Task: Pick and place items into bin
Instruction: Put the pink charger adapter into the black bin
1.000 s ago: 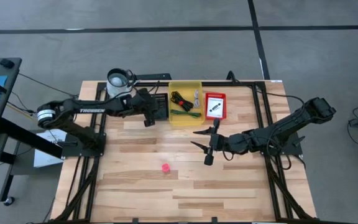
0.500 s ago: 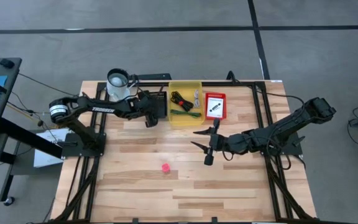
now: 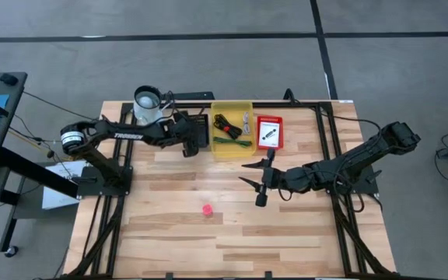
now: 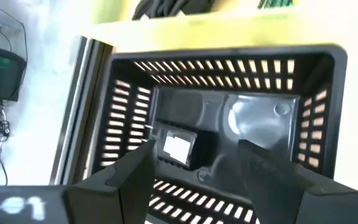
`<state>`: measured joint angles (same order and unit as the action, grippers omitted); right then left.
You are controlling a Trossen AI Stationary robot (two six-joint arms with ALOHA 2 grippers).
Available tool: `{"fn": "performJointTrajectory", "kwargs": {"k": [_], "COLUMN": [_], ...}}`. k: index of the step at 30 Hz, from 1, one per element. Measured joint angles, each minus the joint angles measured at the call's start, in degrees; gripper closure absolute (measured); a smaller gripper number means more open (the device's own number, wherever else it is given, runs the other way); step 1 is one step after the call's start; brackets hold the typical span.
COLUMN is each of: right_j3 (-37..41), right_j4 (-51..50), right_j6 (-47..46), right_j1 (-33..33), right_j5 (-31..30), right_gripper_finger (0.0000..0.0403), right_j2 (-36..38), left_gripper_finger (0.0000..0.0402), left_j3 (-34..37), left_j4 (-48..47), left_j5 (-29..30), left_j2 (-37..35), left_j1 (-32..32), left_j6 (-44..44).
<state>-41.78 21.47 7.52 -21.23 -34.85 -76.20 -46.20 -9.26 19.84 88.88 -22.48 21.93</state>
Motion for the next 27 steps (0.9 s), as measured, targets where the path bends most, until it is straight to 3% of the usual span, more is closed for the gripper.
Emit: {"fn": "performJointTrajectory", "kwargs": {"k": [6, 11, 16, 21, 27], "right_j3": [0.00, 0.00, 0.00, 0.00, 0.00], "right_j4": [0.00, -0.17, -1.09, -2.77, -5.29], "right_j6": [-0.01, -0.14, -4.79, -10.84, -15.51], "right_j1": [0.00, 0.00, 0.00, 0.00, 0.00], "right_j5": [-0.01, 0.02, 0.02, 0.03, 0.33], "right_gripper_finger": [0.0217, 0.0210, 0.0210, 0.0220, 0.0227], "right_j2": [0.02, 0.02, 0.02, 0.02, 0.02], "left_gripper_finger": [0.0187, 0.0187, 0.0187, 0.0187, 0.0187], "left_j3": [-5.64, -13.74, -17.88, -14.06, 1.11], "left_j4": [-6.07, -17.73, -25.25, -20.32, -3.46], "left_j5": [0.04, 0.04, 0.36, 0.38, -0.02], "left_j2": [-0.02, -0.77, -8.56, -23.27, -40.42], "left_j1": [1.34, 3.51, 7.12, 13.46, 22.90], "left_j6": [-0.01, -3.99, -12.52, -17.45, -24.69]}}
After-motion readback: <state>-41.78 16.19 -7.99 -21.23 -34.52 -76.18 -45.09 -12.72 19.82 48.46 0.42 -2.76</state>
